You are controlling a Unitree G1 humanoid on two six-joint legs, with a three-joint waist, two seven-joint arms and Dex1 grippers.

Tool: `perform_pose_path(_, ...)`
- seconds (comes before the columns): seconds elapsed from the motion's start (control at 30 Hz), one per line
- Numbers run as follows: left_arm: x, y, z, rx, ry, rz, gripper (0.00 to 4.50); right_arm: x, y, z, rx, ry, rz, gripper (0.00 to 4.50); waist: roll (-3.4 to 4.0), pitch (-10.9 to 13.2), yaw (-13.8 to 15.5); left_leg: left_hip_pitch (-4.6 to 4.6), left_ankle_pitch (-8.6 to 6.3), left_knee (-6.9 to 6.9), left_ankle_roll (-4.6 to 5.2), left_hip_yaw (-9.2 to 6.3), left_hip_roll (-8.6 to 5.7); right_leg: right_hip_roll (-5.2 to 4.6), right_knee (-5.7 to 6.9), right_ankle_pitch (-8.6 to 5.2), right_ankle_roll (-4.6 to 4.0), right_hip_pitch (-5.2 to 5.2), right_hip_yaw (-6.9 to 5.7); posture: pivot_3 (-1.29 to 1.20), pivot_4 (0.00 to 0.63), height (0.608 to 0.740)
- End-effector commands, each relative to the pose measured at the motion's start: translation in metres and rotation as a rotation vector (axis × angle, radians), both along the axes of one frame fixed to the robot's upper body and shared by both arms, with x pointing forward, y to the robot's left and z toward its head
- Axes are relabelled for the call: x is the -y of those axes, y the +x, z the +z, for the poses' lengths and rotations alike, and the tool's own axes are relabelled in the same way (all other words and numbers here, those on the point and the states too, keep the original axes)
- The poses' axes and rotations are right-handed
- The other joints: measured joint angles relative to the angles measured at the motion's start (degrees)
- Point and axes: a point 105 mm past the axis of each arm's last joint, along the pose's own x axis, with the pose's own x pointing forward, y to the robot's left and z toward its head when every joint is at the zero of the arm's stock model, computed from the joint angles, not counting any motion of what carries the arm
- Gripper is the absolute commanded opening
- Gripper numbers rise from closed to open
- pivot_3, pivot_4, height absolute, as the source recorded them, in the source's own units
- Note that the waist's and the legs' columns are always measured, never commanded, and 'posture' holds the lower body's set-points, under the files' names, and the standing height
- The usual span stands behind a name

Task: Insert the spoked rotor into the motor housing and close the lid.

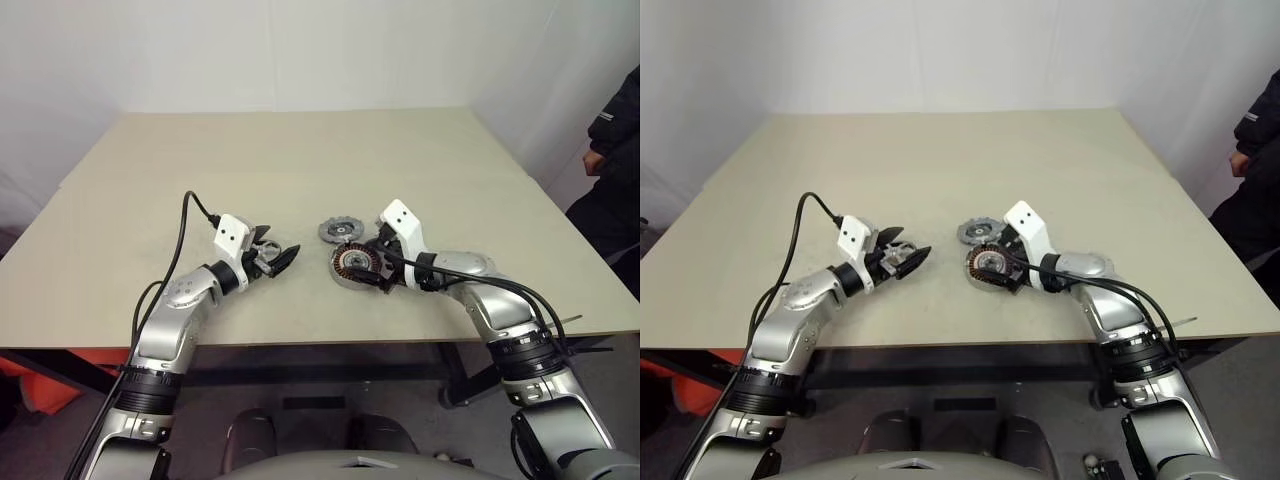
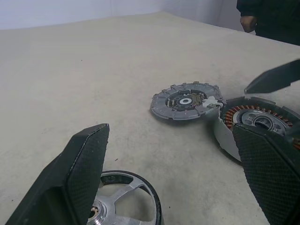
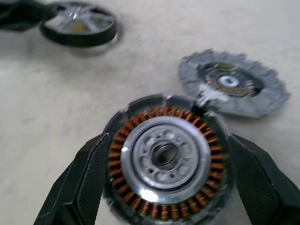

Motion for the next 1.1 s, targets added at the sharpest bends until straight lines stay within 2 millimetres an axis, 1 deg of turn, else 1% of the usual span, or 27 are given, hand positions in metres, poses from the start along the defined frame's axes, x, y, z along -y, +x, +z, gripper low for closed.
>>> perform_pose_path(0.03,-0.0003,0.002,0.0138,0.06,0.003,-0.001,4.4,-0.0002,0.0073,0.0176,0.046,0.04,-0.012,4.49,0.0,0.0,0.0,0.0,0.0,0.0,0.0,0.0,0.0,0.0,0.0,0.0,0.0,0.0,0.0,0.0,0.0,0.74)
perform_pose_path(0.13,-0.0006,0.0024,0.0138,0.061,0.004,0.0,4.4,-0.0001,0.0075,0.0154,0.05,0.024,-0.011,4.49,0.0,0.0,0.0,-0.01,0.0,0.0,0.0,0.0,0.0,0.0,0.0,0.0,0.0,0.0,0.0,0.0,0.0,0.74)
perform_pose_path(0.27,-0.0006,0.0026,0.0139,0.061,0.004,0.002,4.4,-0.0024,0.0031,0.0127,0.061,-0.005,0.018,4.49,0.0,0.0,0.0,-0.02,0.0,0.0,0.0,0.0,0.0,0.0,0.0,0.0,0.0,0.0,0.0,0.0,0.0,0.74)
perform_pose_path(0.37,-0.0006,0.0026,0.0137,0.061,0.005,0.003,4.4,-0.0008,0.0041,0.0118,0.066,-0.015,0.014,4.49,0.0,0.0,0.0,-0.01,0.0,0.0,0.0,0.0,0.0,0.0,0.0,0.0,0.0,0.0,0.0,0.0,0.0,0.74)
perform_pose_path(0.47,-0.0007,0.0029,0.0136,0.061,0.005,0.004,4.4,-0.0005,0.0049,0.0131,0.051,0.014,0.008,4.49,0.0,0.0,0.0,-0.01,0.0,0.0,0.0,0.0,0.0,0.0,0.01,0.0,0.0,0.0,0.0,0.0,0.0,0.74)
perform_pose_path(0.57,-0.0008,0.0029,0.0137,0.062,0.005,0.004,4.4,0.0018,0.0066,0.012,0.06,-0.008,-0.001,4.49,0.0,0.0,0.0,-0.01,0.0,0.0,0.0,0.0,0.0,0.0,0.01,0.0,0.0,0.0,0.0,0.0,0.0,0.74)
perform_pose_path(0.63,-0.0011,0.0032,0.0133,0.062,0.006,0.004,4.4,0.0019,0.0072,0.0116,0.074,-0.027,0.002,4.12,0.0,0.0,0.0,-0.01,0.0,0.0,0.0,0.0,0.0,0.0,0.0,0.0,-0.01,0.0,0.0,0.0,0.0,0.74)
perform_pose_path(0.7,-0.0009,0.0033,0.0134,0.063,0.005,0.004,4.4,0.0014,0.0067,0.0116,0.077,-0.033,0.009,3.61,0.0,0.0,0.0,-0.01,0.0,0.0,0.0,0.0,0.0,0.0,0.0,0.0,0.0,0.0,0.0,0.0,0.0,0.74)
perform_pose_path(0.87,0.0002,0.0029,0.0141,0.065,0.005,0.002,4.4,0.0034,0.0081,0.0122,0.077,-0.034,-0.002,3.61,0.0,0.0,0.0,-0.01,0.0,0.0,0.0,0.0,0.0,0.0,0.01,0.0,0.0,0.0,0.0,0.0,0.0,0.74)
perform_pose_path(0.9,0.0002,0.0029,0.0138,0.064,0.006,0.001,4.4,0.0041,0.0094,0.0127,0.078,-0.031,-0.008,3.44,0.0,0.0,0.0,-0.01,0.0,0.0,0.0,0.0,0.0,0.0,0.0,0.0,0.0,0.0,0.0,0.0,0.0,0.74)
perform_pose_path(0.97,0.0001,0.0029,0.0135,0.064,0.006,0.002,4.4,0.0037,0.0101,0.0142,0.067,-0.002,-0.015,3.01,0.0,0.0,0.0,0.0,0.0,0.0,0.0,0.0,0.0,0.0,0.01,0.0,0.0,0.0,0.0,0.0,0.0,0.74)
perform_pose_path(1.1,-0.0002,0.0031,0.0133,0.064,0.007,0.003,4.4,0.0015,0.0091,0.0149,0.061,0.011,-0.005,1.56,0.0,0.0,0.0,-0.01,0.0,0.0,0.0,0.0,0.0,0.0,0.01,0.0,-0.01,0.0,0.0,0.0,0.0,0.74)
